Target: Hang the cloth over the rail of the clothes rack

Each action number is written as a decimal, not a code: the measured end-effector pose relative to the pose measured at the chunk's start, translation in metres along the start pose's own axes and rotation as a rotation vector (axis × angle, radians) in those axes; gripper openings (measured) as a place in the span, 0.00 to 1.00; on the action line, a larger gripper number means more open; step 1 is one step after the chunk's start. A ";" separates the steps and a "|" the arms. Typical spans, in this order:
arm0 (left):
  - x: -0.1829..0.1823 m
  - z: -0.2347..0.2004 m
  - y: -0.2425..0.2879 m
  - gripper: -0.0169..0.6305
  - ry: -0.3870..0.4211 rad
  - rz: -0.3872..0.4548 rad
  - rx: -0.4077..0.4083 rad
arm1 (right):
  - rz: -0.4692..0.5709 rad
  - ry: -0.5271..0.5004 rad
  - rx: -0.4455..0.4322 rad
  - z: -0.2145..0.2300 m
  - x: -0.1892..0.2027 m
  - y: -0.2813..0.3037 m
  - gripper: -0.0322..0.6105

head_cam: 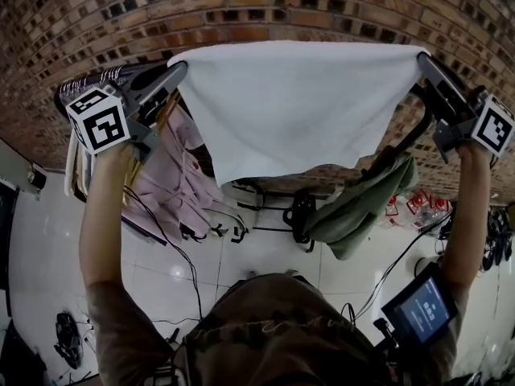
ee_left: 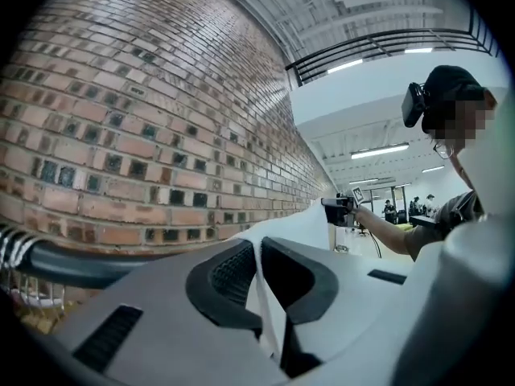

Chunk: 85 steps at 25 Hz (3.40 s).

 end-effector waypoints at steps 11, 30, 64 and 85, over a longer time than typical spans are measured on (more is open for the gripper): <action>0.045 0.006 0.010 0.05 0.031 0.308 -0.314 | -0.051 -0.233 0.283 -0.020 0.036 -0.008 0.07; 0.038 0.014 -0.003 0.05 0.005 0.413 -0.416 | -0.016 -0.271 0.588 -0.052 0.054 0.007 0.07; 0.066 0.024 -0.018 0.18 0.053 0.360 -0.370 | 0.067 -0.268 0.770 -0.067 0.062 -0.013 0.29; 0.109 0.046 -0.043 0.03 0.153 0.401 -0.317 | 0.118 -0.542 0.602 -0.164 0.107 -0.005 0.06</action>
Point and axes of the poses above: the fingertips, and each gripper's own axes: y forward along the fingers, z to its right, x out of its underside, the point moved 6 cm from there along -y, backward along the fingers, and after that the axes turned 12 degrees about -y, right-handed, at the moved point
